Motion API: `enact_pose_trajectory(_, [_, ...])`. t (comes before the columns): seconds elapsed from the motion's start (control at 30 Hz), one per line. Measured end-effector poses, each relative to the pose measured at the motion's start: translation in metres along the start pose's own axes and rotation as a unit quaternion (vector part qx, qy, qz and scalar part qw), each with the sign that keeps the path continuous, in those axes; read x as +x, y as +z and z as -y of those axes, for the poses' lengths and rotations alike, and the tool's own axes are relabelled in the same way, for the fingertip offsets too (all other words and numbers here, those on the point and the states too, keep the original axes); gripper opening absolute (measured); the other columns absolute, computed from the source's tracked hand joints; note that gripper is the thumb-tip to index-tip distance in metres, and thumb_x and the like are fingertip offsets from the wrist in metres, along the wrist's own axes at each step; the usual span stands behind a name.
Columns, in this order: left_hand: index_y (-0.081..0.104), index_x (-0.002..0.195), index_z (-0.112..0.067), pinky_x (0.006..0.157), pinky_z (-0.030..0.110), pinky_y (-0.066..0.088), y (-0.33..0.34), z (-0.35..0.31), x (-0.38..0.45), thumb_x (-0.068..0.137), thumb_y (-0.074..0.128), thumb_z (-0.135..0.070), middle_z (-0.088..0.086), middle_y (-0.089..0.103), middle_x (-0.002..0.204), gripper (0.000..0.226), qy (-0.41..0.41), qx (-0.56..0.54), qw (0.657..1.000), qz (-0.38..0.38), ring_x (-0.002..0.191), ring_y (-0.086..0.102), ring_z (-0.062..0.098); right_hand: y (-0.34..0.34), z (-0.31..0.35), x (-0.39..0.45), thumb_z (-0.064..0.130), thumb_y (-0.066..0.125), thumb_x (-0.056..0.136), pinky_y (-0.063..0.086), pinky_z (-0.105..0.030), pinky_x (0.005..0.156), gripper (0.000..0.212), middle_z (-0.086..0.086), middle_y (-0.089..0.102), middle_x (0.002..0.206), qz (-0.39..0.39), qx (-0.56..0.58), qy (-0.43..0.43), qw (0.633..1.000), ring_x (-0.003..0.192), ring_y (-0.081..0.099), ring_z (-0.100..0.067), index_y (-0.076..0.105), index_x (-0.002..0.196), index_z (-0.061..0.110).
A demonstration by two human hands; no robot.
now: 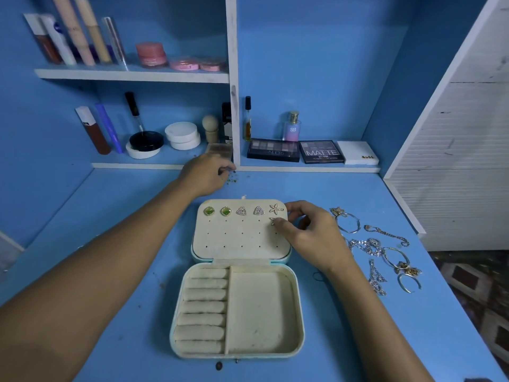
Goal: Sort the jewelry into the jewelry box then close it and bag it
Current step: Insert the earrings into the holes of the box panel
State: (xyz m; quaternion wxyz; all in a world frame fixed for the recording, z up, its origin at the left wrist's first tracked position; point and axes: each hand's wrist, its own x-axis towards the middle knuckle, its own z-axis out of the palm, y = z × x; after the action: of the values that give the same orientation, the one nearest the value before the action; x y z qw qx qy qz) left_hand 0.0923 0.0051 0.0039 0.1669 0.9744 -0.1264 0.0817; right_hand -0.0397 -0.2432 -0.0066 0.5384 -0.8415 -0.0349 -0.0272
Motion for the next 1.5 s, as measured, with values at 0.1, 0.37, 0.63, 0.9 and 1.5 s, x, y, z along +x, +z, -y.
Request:
enact_pose_trajectory(0.1, [0.070, 0.120, -0.027, 0.088, 0.034, 0.048, 0.001, -0.007, 0.004, 0.098, 0.047, -0.017, -0.001, 0.063, 0.121, 0.034, -0.011, 0.015, 1.000, 0.014, 0.111, 0.056, 0.024, -0.001, -0.001, 0.000, 0.033, 0.074, 0.086, 0.038, -0.016, 0.060, 0.009, 0.013, 0.064, 0.080, 0.002, -0.002, -0.001, 1.000, 0.060, 0.049, -0.003, 0.068, 0.093, 0.034])
enact_pose_trajectory(0.37, [0.074, 0.114, -0.022, 0.090, 0.035, 0.046, 0.010, -0.013, 0.009, 0.095, 0.049, -0.008, 0.002, 0.064, 0.113, 0.034, 0.019, -0.006, 1.000, 0.010, 0.114, 0.048, 0.025, -0.002, -0.001, 0.001, 0.034, 0.073, 0.087, 0.038, -0.018, 0.060, 0.010, 0.013, 0.063, 0.082, 0.008, -0.008, 0.003, 1.000, 0.059, 0.048, -0.004, 0.068, 0.095, 0.033])
enact_pose_trajectory(0.63, [0.077, 0.097, -0.028, 0.095, 0.033, 0.037, 0.005, -0.022, 0.015, 0.090, 0.070, -0.029, -0.013, 0.063, 0.098, 0.010, 0.057, -0.013, 0.998, 0.031, 0.098, 0.040, 0.014, -0.002, -0.001, 0.001, 0.034, 0.074, 0.086, 0.037, -0.020, 0.061, 0.011, 0.011, 0.064, 0.083, 0.005, -0.011, -0.001, 1.000, 0.057, 0.046, -0.004, 0.069, 0.096, 0.031])
enact_pose_trajectory(0.9, [0.075, 0.091, -0.026, 0.096, 0.032, 0.036, 0.006, -0.027, 0.018, 0.090, 0.071, -0.028, -0.017, 0.061, 0.090, 0.005, 0.034, -0.009, 0.999, 0.041, 0.096, 0.039, 0.009, -0.002, -0.001, 0.001, 0.034, 0.074, 0.086, 0.037, -0.022, 0.062, 0.012, 0.011, 0.064, 0.083, 0.008, -0.013, 0.000, 1.000, 0.059, 0.047, -0.005, 0.069, 0.097, 0.030])
enact_pose_trajectory(1.5, [0.060, 0.081, -0.017, 0.078, 0.033, 0.052, -0.015, -0.041, 0.015, 0.085, 0.065, -0.012, -0.005, 0.064, 0.080, 0.008, 0.040, -0.009, 0.998, 0.054, 0.083, 0.061, 0.019, -0.001, -0.002, -0.003, 0.033, 0.074, 0.087, 0.039, -0.020, 0.060, 0.016, 0.013, 0.063, 0.082, 0.003, 0.009, -0.007, 1.000, 0.056, 0.045, -0.004, 0.069, 0.102, 0.030])
